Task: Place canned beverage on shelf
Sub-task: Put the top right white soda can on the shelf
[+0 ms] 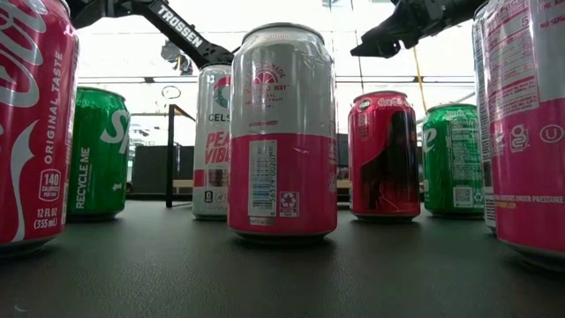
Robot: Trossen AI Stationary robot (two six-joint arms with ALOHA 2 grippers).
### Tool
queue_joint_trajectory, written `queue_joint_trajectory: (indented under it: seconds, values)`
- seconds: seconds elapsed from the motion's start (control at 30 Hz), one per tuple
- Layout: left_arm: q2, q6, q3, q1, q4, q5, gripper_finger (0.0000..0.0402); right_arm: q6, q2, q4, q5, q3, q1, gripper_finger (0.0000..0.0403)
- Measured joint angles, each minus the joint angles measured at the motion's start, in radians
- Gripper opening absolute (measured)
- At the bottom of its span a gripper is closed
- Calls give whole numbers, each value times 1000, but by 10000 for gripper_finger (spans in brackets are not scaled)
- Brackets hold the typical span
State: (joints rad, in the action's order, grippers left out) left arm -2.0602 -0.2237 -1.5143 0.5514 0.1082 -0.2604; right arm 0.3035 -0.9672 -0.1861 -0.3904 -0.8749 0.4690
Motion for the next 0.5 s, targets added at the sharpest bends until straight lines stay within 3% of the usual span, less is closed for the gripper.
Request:
queue_joint_trajectory:
  seconds: [0.5]
  values:
    - [13, -18, 3, 5, -24, -3, 279, 5, 0, -12, 0, 0, 0, 318]
